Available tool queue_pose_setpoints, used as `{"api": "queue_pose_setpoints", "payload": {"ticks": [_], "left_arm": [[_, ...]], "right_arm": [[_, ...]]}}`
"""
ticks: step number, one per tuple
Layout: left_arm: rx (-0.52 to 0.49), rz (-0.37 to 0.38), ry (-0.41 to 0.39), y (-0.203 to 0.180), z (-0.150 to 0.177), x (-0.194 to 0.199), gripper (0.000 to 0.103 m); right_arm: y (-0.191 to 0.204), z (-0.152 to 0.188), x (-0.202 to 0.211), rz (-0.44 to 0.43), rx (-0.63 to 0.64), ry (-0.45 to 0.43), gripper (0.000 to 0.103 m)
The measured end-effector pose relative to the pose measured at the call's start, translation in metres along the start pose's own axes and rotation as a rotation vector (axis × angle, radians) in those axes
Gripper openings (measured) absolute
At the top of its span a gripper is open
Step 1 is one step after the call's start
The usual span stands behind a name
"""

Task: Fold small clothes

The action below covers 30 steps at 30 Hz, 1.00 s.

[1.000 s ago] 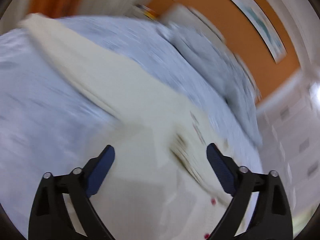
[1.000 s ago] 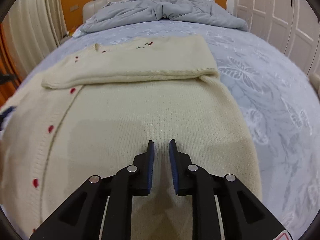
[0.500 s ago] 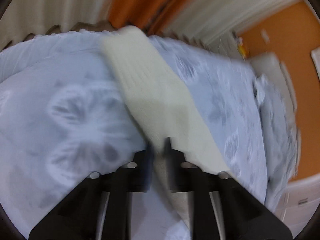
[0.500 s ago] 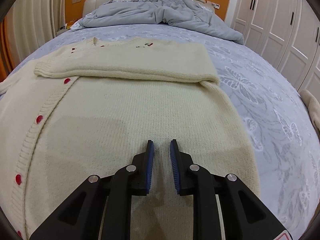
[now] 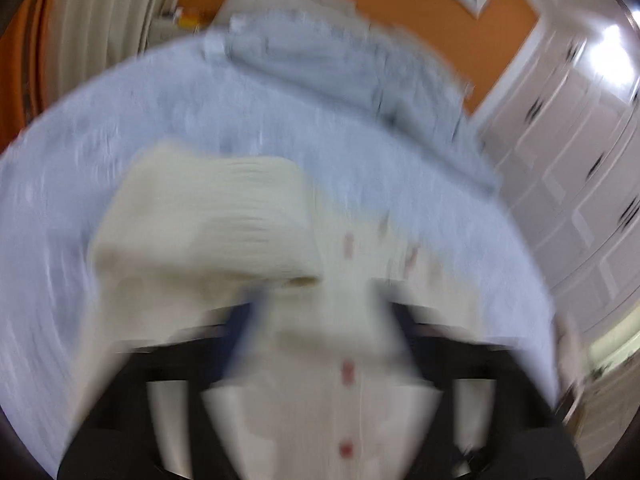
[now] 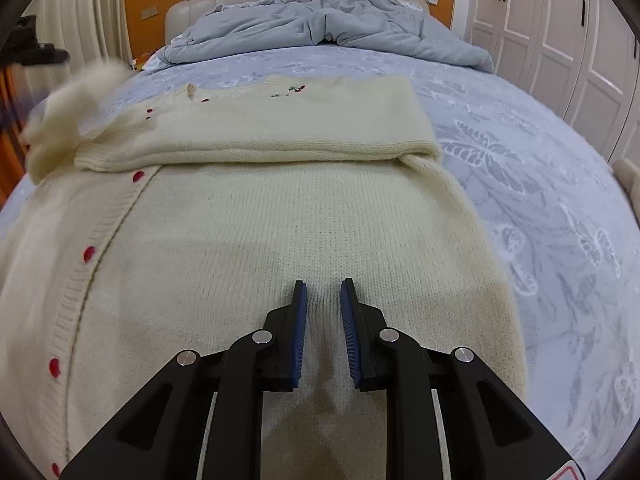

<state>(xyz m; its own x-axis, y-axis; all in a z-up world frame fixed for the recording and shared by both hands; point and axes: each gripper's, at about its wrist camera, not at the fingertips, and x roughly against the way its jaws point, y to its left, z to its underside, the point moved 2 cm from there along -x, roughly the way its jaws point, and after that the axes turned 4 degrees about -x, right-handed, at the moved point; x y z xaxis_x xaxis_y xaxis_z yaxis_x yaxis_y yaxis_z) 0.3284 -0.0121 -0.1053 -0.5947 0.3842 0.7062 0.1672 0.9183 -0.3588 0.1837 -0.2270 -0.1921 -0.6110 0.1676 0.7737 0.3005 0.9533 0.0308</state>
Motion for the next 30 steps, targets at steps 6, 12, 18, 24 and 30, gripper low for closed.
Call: {"api": "queue_pose_setpoints", "payload": {"ticks": [6,12,18,24,30], "left_arm": [[0.217,-0.074,0.026,0.067,0.082,0.029,0.086],[0.179,-0.068,-0.016,0.123,0.127,0.052,0.087],[-0.114,-0.215,-0.006,0.092,0.147,0.038,0.097],[-0.099,-0.188,-0.030,0.097,0.148,0.039,0.098],[-0.088,-0.167,-0.046,0.100,0.154,0.043,0.098]], "right_arm": [[0.003,-0.026,0.009,-0.108,-0.050,0.118,0.046],[0.083,-0.104,0.023,-0.262,0.049,0.026,0.069],[0.214,-0.139,-0.025,-0.209,0.438,0.061,0.068],[0.253,-0.144,-0.075,-0.228,0.425,0.194,0.016],[0.114,-0.178,-0.037,-0.546,-0.246,0.189,0.009]]}}
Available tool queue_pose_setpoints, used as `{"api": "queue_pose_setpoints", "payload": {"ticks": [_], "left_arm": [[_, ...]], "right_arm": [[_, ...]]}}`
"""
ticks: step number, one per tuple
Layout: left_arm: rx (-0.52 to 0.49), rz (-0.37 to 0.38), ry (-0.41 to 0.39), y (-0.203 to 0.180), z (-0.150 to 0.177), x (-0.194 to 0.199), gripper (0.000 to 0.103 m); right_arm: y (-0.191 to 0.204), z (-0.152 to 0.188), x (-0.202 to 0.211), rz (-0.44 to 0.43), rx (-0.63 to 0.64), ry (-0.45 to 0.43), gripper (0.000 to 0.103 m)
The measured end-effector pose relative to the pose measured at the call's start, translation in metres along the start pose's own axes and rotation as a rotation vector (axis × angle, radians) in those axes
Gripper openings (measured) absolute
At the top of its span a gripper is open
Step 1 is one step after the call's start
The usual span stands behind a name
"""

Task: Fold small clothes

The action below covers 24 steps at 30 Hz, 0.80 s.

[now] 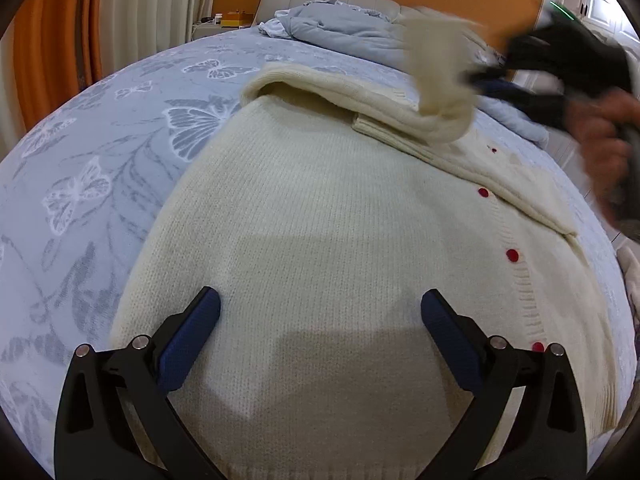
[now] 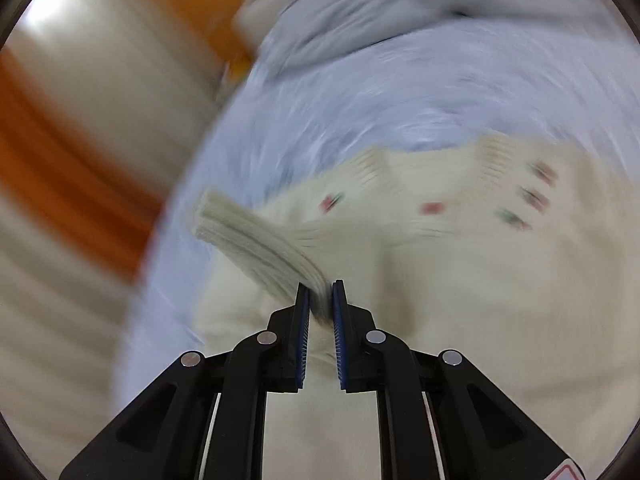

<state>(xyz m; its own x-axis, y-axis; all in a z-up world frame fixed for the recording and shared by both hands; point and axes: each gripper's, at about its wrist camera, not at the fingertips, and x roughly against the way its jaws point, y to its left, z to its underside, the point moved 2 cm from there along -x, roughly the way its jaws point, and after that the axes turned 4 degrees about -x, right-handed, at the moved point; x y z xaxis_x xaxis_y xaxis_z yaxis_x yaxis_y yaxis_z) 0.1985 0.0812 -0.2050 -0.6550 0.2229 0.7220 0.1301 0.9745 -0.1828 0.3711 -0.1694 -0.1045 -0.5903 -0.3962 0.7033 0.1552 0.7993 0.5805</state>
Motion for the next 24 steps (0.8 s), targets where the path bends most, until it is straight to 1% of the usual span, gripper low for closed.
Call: {"api": "queue_pose_setpoints", "payload": {"ticks": [1,2,3,4,5,6,7,8,9,10,11,12,13,14,16,17,18,19,20,21,22,23,24], "left_arm": [[0.000,0.000,-0.001,0.000,-0.001,-0.001,0.098],[-0.001,-0.001,-0.001,-0.001,0.001,0.001,0.098],[-0.002,-0.002,0.000,-0.002,0.001,0.002,0.098],[-0.002,-0.002,0.001,-0.002,0.000,0.001,0.098],[-0.002,-0.002,0.003,-0.003,0.001,0.003,0.098],[-0.002,-0.003,0.011,-0.003,-0.001,0.003,0.098],[-0.004,-0.005,0.024,-0.004,-0.004,0.003,0.098],[-0.002,-0.003,0.035,-0.004,-0.008,0.005,0.098],[0.025,0.022,0.050,-0.004,-0.016,0.008,0.098],[0.086,0.080,0.054,-0.001,-0.024,0.012,0.098],[0.167,0.145,0.046,0.004,-0.033,0.016,0.098],[0.288,0.199,0.011,0.011,-0.048,0.021,0.098],[0.370,0.226,-0.017,0.017,-0.061,0.022,0.098],[0.459,0.248,-0.040,0.023,-0.081,0.017,0.098],[0.546,0.251,-0.044,0.032,-0.107,0.002,0.098],[0.579,0.246,-0.035,0.037,-0.120,-0.010,0.098],[0.619,0.220,-0.006,0.044,-0.137,-0.030,0.098],[0.641,0.192,0.010,0.049,-0.146,-0.043,0.098],[0.668,0.175,0.019,0.054,-0.153,-0.053,0.098],[0.703,0.159,0.024,0.060,-0.159,-0.063,0.098],[0.737,0.146,0.025,0.066,-0.163,-0.069,0.095],[0.777,0.152,0.018,0.071,-0.167,-0.077,0.085],[0.787,0.157,0.019,0.073,-0.171,-0.081,0.076]], "right_arm": [[-0.024,-0.002,0.016,0.013,-0.069,-0.032,0.007],[-0.062,0.001,0.032,0.085,-0.143,-0.069,0.004],[-0.081,0.004,0.036,0.138,-0.174,-0.074,0.005],[-0.104,0.009,0.037,0.203,-0.210,-0.061,0.010],[-0.130,0.016,0.034,0.258,-0.249,-0.019,0.013],[-0.146,0.022,0.032,0.268,-0.279,0.011,0.006],[-0.154,0.026,0.036,0.216,-0.300,0.009,0.005],[-0.155,0.028,0.041,0.191,-0.316,-0.001,0.011],[-0.154,0.026,0.047,0.172,-0.326,-0.019,0.017],[-0.153,0.024,0.050,0.167,-0.324,-0.029,0.040],[-0.147,0.021,0.054,0.154,-0.312,-0.052,0.065],[-0.143,0.015,0.052,0.151,-0.306,-0.064,0.070],[-0.140,0.012,0.051,0.152,-0.304,-0.068,0.071],[-0.136,0.006,0.045,0.143,-0.305,-0.070,0.071],[-0.134,-0.014,0.027,0.125,-0.318,-0.042,0.071],[-0.134,-0.019,0.012,0.144,-0.330,-0.006,0.071],[-0.134,-0.022,0.002,0.161,-0.341,0.023,0.071],[-0.135,-0.022,-0.003,0.177,-0.347,0.037,0.071],[-0.129,-0.025,-0.009,0.200,-0.331,0.026,0.066],[-0.126,-0.022,-0.007,0.194,-0.319,0.016,0.049],[-0.117,-0.025,-0.011,0.144,-0.303,0.025,0.009],[-0.112,-0.024,-0.009,0.137,-0.295,0.034,0.010],[-0.106,-0.030,-0.002,0.098,-0.279,0.005,0.010]]}}
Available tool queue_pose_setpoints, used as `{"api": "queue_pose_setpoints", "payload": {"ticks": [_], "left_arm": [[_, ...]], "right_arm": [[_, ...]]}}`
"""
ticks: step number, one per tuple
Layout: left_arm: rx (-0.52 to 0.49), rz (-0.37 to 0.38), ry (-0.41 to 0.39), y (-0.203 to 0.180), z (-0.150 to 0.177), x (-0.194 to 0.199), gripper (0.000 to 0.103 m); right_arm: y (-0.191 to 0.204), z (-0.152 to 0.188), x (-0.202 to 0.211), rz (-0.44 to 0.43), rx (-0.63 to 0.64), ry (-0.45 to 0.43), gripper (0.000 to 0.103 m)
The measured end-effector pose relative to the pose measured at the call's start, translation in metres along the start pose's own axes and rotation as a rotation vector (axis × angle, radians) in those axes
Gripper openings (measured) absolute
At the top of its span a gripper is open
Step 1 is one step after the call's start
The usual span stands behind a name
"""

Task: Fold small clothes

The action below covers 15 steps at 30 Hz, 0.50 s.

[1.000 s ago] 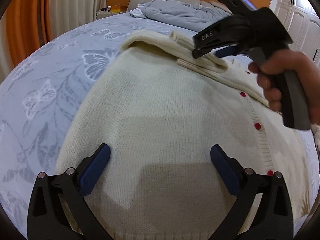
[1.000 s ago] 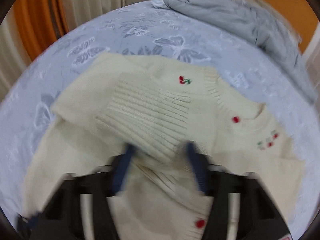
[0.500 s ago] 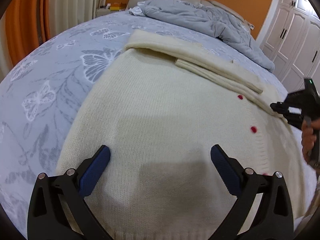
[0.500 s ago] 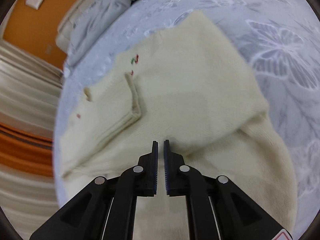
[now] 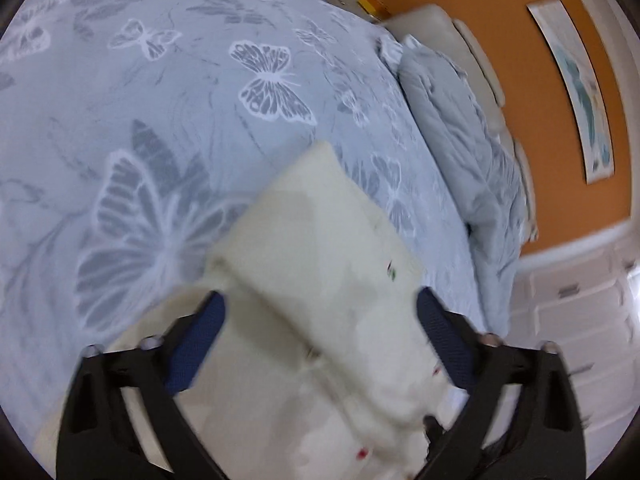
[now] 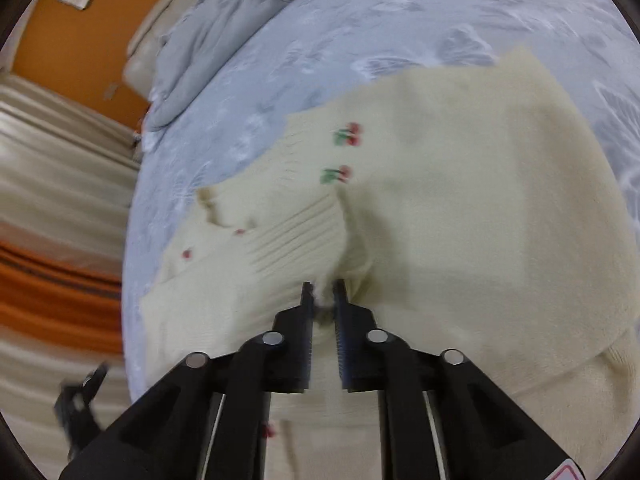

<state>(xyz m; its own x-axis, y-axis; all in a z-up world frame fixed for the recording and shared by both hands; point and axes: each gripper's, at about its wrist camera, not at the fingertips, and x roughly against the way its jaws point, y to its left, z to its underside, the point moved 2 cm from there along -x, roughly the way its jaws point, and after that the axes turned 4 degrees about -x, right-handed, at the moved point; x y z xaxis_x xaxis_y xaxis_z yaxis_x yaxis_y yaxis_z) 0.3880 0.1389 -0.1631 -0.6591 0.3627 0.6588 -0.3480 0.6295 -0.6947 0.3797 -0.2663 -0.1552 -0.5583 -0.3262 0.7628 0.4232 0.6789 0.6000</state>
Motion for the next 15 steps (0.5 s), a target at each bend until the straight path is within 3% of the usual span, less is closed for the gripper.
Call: {"api": "queue_pose_setpoints", "payload": {"ticks": [2,4,5,6,7,9,10,13,15], "left_arm": [[-0.010,-0.016,0.020,-0.003,-0.006,-0.008,0.040],[-0.041,-0.010,0.048,-0.003,-0.008,-0.014,0.020],[-0.054,-0.015,0.064,0.000,-0.004,-0.018,0.016],[-0.068,-0.022,0.078,0.004,0.001,-0.021,0.016],[-0.078,-0.031,0.097,0.008,0.005,-0.027,0.008],[-0.068,-0.032,0.113,0.019,0.017,-0.036,0.001],[-0.064,-0.023,0.100,0.021,0.020,-0.035,0.001],[-0.127,-0.030,0.077,0.020,0.025,-0.033,0.001],[-0.193,-0.045,0.065,0.016,0.028,-0.034,0.001]], "right_arm": [[0.013,-0.005,0.035,-0.101,0.032,-0.094,0.009],[0.013,-0.005,0.073,-0.172,0.030,-0.185,0.009],[0.005,-0.002,0.087,-0.155,0.046,-0.236,0.009],[-0.005,0.001,0.088,-0.097,0.061,-0.255,0.009],[-0.020,0.004,0.080,-0.023,0.066,-0.243,0.009],[-0.058,0.013,0.036,0.115,0.034,-0.109,0.009],[-0.070,0.019,0.024,0.136,0.034,-0.068,0.007],[-0.067,0.022,0.032,0.107,0.030,-0.104,0.012],[-0.061,0.020,0.046,0.182,0.017,-0.169,0.014]]}}
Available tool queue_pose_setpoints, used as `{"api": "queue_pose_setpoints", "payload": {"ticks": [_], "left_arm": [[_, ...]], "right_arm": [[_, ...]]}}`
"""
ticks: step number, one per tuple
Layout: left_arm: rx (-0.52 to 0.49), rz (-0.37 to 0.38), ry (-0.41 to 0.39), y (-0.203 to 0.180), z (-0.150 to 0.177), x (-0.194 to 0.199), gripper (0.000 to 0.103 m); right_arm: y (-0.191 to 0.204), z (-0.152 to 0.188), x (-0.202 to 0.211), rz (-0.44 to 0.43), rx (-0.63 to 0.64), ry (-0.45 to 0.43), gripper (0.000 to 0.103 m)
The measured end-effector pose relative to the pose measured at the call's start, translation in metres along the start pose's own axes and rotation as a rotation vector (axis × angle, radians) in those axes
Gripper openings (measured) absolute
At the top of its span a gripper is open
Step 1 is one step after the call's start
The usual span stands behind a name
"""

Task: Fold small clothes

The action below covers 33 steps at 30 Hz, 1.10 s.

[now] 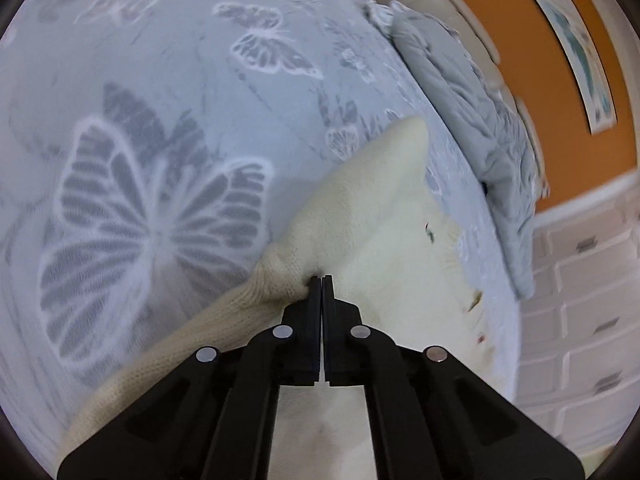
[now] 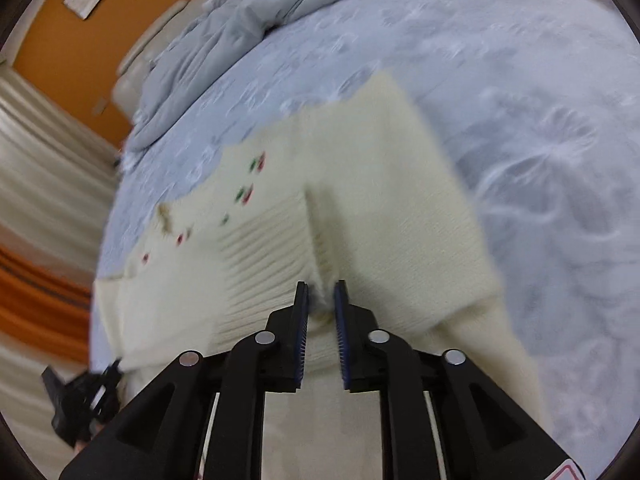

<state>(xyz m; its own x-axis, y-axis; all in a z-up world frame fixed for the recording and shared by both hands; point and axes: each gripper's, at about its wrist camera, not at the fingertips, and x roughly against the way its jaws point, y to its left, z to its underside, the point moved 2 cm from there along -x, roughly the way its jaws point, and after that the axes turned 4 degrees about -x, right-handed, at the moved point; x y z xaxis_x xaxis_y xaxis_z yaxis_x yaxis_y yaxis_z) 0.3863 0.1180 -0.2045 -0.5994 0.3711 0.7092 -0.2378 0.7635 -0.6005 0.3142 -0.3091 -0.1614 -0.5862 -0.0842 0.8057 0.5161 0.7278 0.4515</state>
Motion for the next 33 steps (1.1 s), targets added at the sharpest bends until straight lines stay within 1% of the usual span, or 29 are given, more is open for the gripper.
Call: {"api": "queue_pose_setpoints", "payload": {"ticks": [1,2,3,4,6,7,8,9,10,11,12,13,15,16,17,19,21,22,23,24,25,26,27,28,29,30,31,32,33], "left_arm": [[-0.031,-0.007,-0.012,-0.002,0.002,0.000,0.001],[-0.053,-0.012,-0.022,-0.004,0.003,0.000,0.001],[-0.086,-0.017,-0.043,-0.006,0.006,0.001,0.001],[-0.109,-0.018,-0.062,-0.008,0.008,0.000,0.001],[-0.161,-0.008,-0.113,-0.006,0.016,0.003,0.001],[-0.181,0.004,-0.141,-0.004,0.021,0.005,0.001],[-0.170,0.022,-0.152,-0.001,0.023,0.006,0.001],[-0.145,0.048,-0.159,0.004,0.023,0.006,0.001],[-0.119,0.081,-0.160,0.009,0.022,0.006,0.001],[-0.108,0.100,-0.161,0.011,0.021,0.006,0.001],[-0.097,0.120,-0.162,0.014,0.020,0.005,0.001],[-0.100,0.121,-0.167,0.013,0.020,0.004,0.001],[-0.129,0.096,-0.184,0.009,0.022,0.004,0.001],[-0.138,0.085,-0.190,0.008,0.022,0.003,0.001],[-0.142,0.081,-0.192,0.007,0.023,0.003,0.001],[-0.141,0.086,-0.193,0.007,0.023,0.002,0.001],[-0.132,0.100,-0.192,0.009,0.023,0.002,0.001],[-0.132,0.100,-0.191,0.010,0.022,0.002,0.001],[-0.132,0.099,-0.191,0.010,0.023,0.001,0.001],[-0.132,0.098,-0.190,0.011,0.022,0.002,0.001],[-0.130,0.101,-0.189,0.010,0.022,0.001,0.001],[-0.130,0.100,-0.188,0.010,0.023,0.001,0.001],[-0.125,0.098,-0.178,0.010,0.021,0.002,0.001],[-0.117,0.095,-0.161,0.010,0.019,0.003,0.001],[-0.116,0.089,-0.142,0.009,0.019,0.005,0.001],[-0.126,0.073,-0.101,0.008,0.021,0.015,0.001],[-0.129,0.039,-0.062,0.009,0.024,0.024,0.012],[-0.128,0.006,-0.017,0.014,0.031,0.039,0.034],[-0.125,0.026,-0.002,0.020,0.037,0.055,0.042]], "right_arm": [[0.000,-0.003,0.014,0.052,-0.001,-0.075,0.020],[0.005,-0.005,0.027,0.050,0.001,-0.147,0.020],[0.018,-0.008,0.033,-0.008,0.027,-0.172,0.020],[0.028,-0.007,0.033,-0.033,0.056,-0.159,0.019],[0.064,-0.004,0.021,-0.094,0.202,-0.082,0.019],[0.082,0.000,0.009,-0.122,0.276,-0.041,0.019],[0.096,0.007,-0.009,-0.139,0.350,0.022,0.018],[0.104,0.014,-0.025,-0.124,0.400,0.069,0.016],[0.106,0.018,-0.041,-0.082,0.443,0.101,0.013],[0.100,0.015,-0.060,-0.008,0.479,0.113,0.000],[0.094,0.012,-0.067,0.008,0.469,0.105,0.000],[0.078,-0.001,-0.068,-0.017,0.391,0.083,0.000],[0.050,-0.024,-0.057,0.001,0.181,0.021,0.000],[0.042,-0.029,-0.048,0.015,0.127,-0.020,0.013],[0.043,-0.029,-0.039,-0.010,0.122,-0.046,0.013],[0.051,-0.017,-0.034,-0.062,0.184,-0.019,0.010],[0.047,0.004,-0.047,0.046,0.302,0.032,0.000],[0.037,0.010,-0.047,0.038,0.301,0.029,0.000],[0.031,0.009,-0.035,0.028,0.270,0.018,0.000],[0.032,0.009,-0.025,0.042,0.232,0.018,0.004],[0.031,0.013,-0.004,0.026,0.212,0.005,0.012],[0.028,0.017,0.007,0.026,0.222,-0.003,0.018],[0.023,0.023,0.016,0.046,0.235,-0.004,0.023],[0.011,0.034,0.030,0.092,0.237,0.013,0.029],[0.003,0.042,0.037,0.097,0.226,0.029,0.029],[-0.009,0.050,0.050,0.087,0.211,0.040,0.031],[-0.025,0.062,0.067,0.080,0.198,0.045,0.043],[-0.042,0.079,0.088,0.095,0.186,0.050,0.056],[-0.058,0.091,0.102,0.109,0.179,0.059,0.060]]}}
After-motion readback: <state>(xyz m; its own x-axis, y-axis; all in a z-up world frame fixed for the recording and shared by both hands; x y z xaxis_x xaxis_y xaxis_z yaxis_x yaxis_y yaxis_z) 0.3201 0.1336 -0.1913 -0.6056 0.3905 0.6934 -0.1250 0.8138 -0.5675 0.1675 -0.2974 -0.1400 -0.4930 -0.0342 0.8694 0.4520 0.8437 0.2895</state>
